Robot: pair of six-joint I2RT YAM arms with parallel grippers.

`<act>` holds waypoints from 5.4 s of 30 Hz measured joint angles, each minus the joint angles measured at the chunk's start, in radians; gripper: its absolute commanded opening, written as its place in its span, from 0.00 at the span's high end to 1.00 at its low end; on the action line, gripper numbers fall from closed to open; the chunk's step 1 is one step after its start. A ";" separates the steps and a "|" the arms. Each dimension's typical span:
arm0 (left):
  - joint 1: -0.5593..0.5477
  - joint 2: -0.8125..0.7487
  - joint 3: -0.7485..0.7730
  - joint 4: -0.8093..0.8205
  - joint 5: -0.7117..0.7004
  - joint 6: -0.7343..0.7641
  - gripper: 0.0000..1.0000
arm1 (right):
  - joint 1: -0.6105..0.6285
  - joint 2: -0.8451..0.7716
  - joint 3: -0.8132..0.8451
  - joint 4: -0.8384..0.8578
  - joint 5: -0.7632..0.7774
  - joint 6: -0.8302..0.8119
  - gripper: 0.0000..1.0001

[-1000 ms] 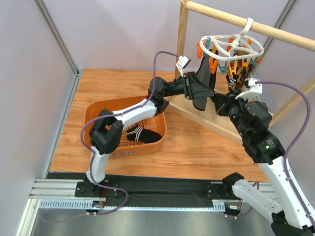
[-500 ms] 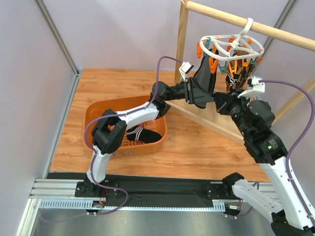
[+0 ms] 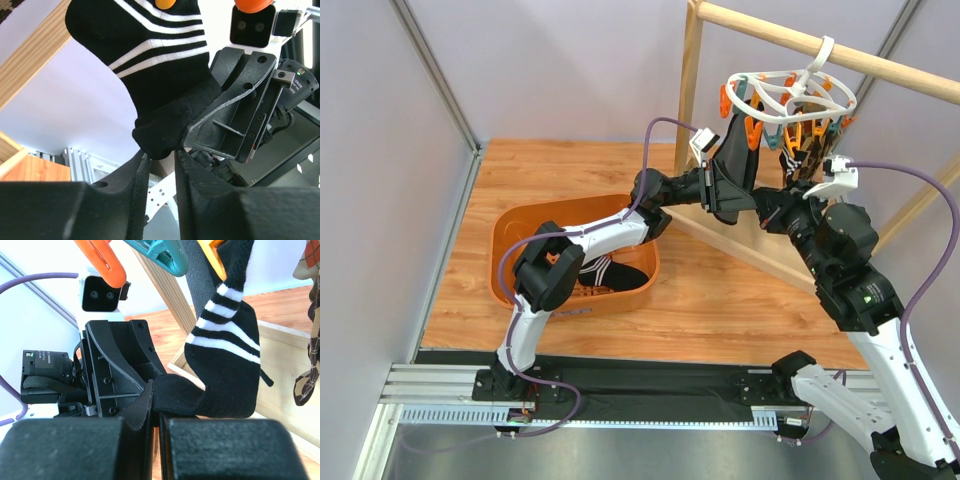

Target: Remove the socks clipped to the hanger

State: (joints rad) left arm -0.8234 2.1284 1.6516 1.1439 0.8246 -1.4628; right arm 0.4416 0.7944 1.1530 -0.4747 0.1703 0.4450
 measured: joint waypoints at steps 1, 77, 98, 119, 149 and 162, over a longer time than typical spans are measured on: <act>0.000 0.000 0.002 0.000 0.000 -0.003 0.71 | 0.000 -0.001 0.000 0.000 0.000 0.000 1.00; -0.008 -0.079 -0.125 -0.061 0.004 0.010 1.00 | -0.490 0.293 0.333 0.027 -0.541 -0.345 0.45; -0.021 -0.079 -0.125 -0.061 0.011 -0.016 1.00 | -0.490 0.305 0.284 0.166 -0.566 -0.291 0.47; -0.021 -0.079 -0.125 -0.061 0.012 -0.017 1.00 | -0.490 0.318 0.278 0.219 -0.540 -0.259 0.97; 0.223 -0.793 -0.242 -1.440 -0.373 0.813 1.00 | -0.490 0.046 0.111 -0.052 -0.337 -0.143 0.30; 0.330 -0.939 -0.538 -1.806 -0.659 0.933 0.25 | -0.490 0.024 -0.078 -0.058 -0.098 -0.115 0.28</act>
State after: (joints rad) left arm -0.4931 1.1893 1.1137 -0.6624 0.1654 -0.5293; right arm -0.0486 0.8188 1.0748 -0.5331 0.0723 0.3302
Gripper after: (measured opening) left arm 0.579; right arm 0.712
